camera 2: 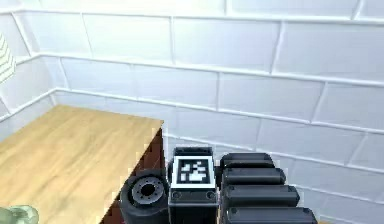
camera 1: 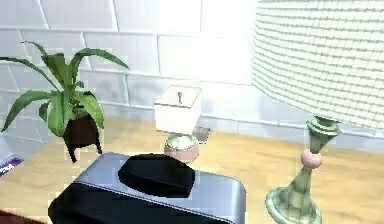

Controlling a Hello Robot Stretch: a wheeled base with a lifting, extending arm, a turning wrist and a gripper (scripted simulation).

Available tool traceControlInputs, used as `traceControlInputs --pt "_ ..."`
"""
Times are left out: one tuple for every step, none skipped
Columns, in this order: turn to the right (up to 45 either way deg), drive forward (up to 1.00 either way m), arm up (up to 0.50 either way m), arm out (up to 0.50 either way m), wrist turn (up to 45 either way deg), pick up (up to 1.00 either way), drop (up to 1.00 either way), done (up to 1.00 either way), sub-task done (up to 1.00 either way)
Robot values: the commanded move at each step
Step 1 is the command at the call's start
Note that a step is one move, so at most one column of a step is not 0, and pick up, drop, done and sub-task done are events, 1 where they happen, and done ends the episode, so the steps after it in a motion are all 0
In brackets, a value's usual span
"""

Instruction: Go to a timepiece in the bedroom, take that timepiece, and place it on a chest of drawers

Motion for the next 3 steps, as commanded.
traceControlInputs --pt "-45.0 0.0 0.0 0.0 0.0 0.0 0.0 0.0 0.0" --pt "-12.0 0.0 0.0 0.0 0.0 0.0 0.0 0.0 0.0" --pt "0.0 0.0 0.0 0.38 0.0 0.0 0.0 0.0 0.0"
